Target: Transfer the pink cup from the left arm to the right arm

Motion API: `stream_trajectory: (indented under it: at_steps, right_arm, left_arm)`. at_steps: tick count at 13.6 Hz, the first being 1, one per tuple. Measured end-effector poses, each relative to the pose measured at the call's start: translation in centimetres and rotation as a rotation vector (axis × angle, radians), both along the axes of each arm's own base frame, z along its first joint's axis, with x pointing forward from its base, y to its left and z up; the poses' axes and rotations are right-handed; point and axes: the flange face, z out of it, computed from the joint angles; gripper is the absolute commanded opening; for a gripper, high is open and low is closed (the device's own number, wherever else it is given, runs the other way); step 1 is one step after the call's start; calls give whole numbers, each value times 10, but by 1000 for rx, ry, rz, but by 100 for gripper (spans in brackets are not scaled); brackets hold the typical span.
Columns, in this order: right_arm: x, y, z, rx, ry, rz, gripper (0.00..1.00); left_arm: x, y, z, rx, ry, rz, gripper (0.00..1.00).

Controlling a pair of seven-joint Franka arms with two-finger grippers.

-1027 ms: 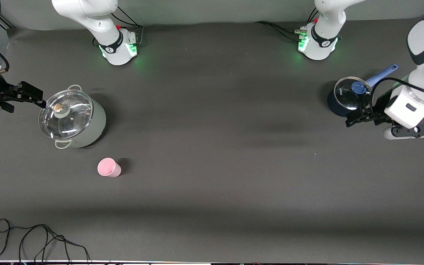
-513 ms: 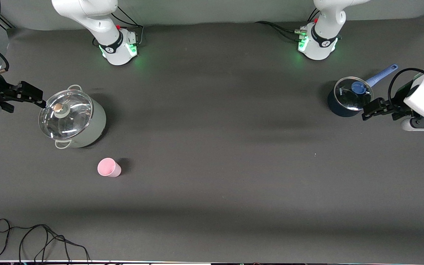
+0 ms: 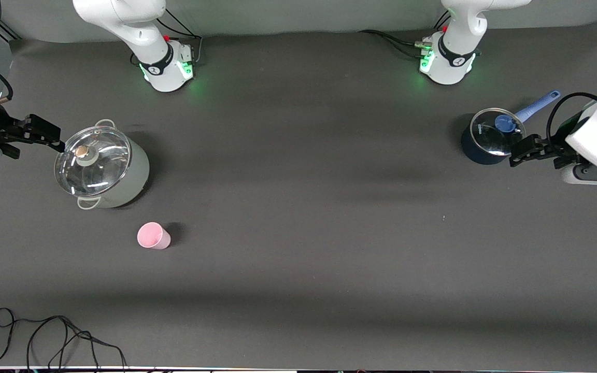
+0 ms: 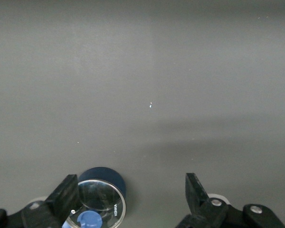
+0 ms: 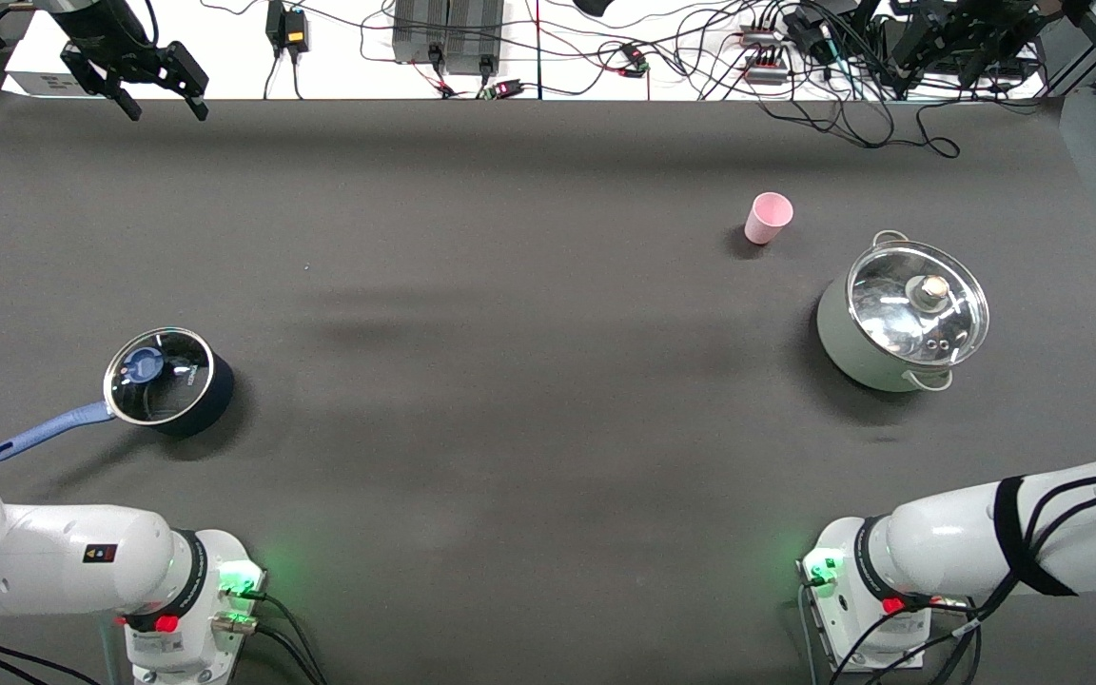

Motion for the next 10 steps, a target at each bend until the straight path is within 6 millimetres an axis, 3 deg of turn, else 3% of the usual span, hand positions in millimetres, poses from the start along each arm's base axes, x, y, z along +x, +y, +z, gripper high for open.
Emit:
stream_trajectory:
  at_steps: [10]
  right_arm:
    - [1,1,0,0,0,2,100]
  left_arm:
    - [-2,2,-1,40,22,-29,100]
